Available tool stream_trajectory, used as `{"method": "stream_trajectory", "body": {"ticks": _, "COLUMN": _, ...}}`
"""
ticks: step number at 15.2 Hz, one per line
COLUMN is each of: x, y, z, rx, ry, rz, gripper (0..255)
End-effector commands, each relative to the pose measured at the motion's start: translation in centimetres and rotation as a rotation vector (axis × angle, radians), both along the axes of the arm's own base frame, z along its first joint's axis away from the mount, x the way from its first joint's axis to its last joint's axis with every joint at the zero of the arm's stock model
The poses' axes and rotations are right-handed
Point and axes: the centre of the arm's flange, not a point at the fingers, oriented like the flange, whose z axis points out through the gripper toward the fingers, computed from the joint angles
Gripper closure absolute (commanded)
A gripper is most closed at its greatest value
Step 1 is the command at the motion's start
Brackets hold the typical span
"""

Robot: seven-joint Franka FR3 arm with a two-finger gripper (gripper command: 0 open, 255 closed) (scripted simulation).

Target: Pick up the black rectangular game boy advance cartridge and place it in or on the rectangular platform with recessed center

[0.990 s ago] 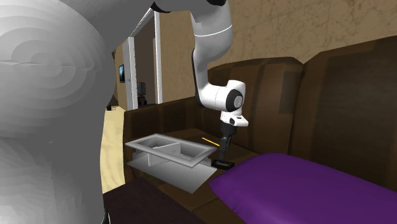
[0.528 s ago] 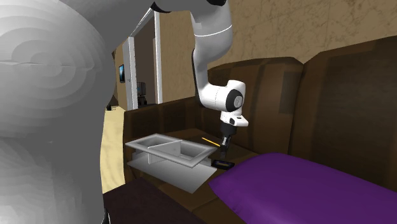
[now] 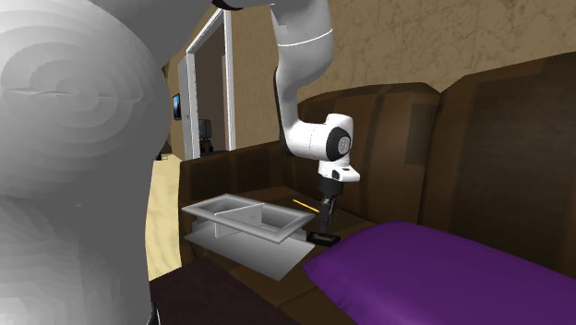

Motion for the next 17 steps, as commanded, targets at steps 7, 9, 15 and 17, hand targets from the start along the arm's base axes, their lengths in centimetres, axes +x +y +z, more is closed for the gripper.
{"method": "stream_trajectory", "body": {"ticks": 7, "x": -2.4, "y": -0.7, "z": -1.7, "rx": -0.074, "ry": -0.045, "rz": 0.009, "gripper": 0}}
{"method": "stream_trajectory", "body": {"ticks": 9, "x": -2.4, "y": -0.7, "z": -3.0, "rx": -0.074, "ry": -0.045, "rz": 0.009, "gripper": 0}}
{"method": "stream_trajectory", "body": {"ticks": 15, "x": -2.4, "y": -0.7, "z": -3.0, "rx": -0.074, "ry": -0.045, "rz": 0.009, "gripper": 0}}
{"method": "stream_trajectory", "body": {"ticks": 17, "x": -2.4, "y": -0.7, "z": -3.0, "rx": -0.074, "ry": -0.045, "rz": 0.009, "gripper": 0}}
